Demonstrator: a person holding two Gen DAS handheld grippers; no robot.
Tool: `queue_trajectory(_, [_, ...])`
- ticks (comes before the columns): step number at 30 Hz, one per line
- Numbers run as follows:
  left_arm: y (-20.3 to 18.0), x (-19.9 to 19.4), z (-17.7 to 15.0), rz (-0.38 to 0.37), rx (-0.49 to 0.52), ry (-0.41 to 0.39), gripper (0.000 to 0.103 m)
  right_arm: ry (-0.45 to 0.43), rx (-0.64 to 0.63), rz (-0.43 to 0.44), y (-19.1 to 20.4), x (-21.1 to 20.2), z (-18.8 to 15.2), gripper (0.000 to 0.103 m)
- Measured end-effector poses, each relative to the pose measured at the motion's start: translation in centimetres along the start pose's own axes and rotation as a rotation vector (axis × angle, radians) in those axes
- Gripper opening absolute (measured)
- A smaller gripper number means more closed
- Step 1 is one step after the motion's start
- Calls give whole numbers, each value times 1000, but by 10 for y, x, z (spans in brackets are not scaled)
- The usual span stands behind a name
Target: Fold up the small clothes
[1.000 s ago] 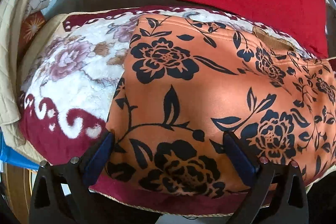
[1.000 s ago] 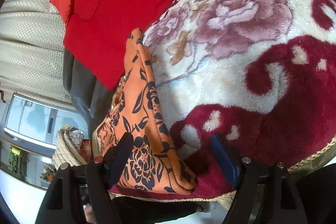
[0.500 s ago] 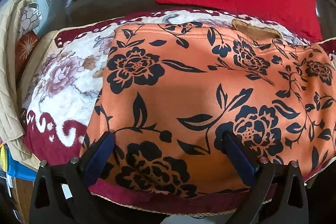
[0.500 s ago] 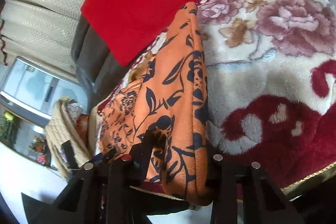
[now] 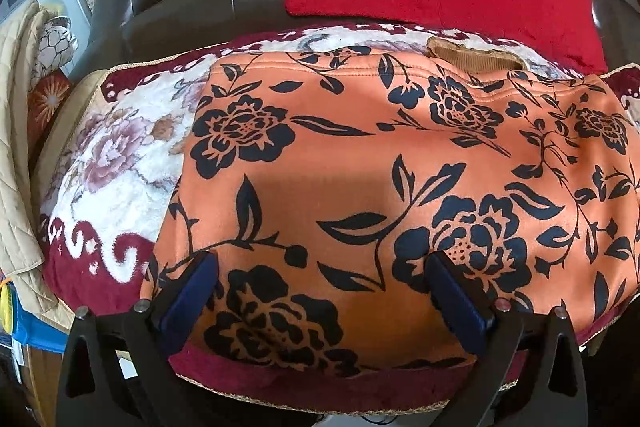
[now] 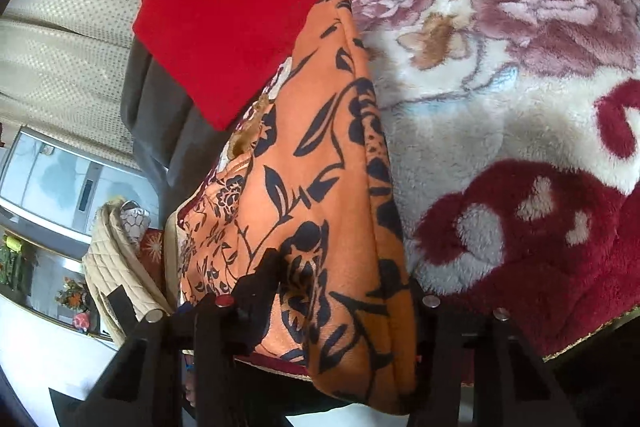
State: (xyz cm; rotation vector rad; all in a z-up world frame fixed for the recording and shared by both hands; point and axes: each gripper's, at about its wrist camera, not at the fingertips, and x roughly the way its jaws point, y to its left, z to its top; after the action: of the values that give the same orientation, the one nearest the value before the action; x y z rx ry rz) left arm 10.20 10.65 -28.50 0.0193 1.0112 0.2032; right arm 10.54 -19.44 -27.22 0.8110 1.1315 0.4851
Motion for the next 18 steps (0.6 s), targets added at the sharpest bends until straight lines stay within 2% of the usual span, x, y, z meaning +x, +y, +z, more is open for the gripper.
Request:
queue_trajectory(5, [1,1,-1,-6,0,-14,103,18,27,24,-11,2,-2,51])
queue_trajectory(7, [1,0,-2,-10,-1,-13,103,21,31,6,-10,-2,2,54])
queue_trajectory(10, [2,0,-1,-14,-2,-14,103,-36,20,-48,-5,-23,15,60])
queue_trajectory(13, [2,0,-2,-14,-2,-16,103,-150,-42,-94,9,-50,27,65])
queue_trajectory(16, [2,0,-2,-15,-4,-14,103,-207,-132,-36,34,-64,35,65])
queue_trajectory(18, [2,0,-1,-14,-5,-14,103,-203,-183,-15,48,-59,37,65])
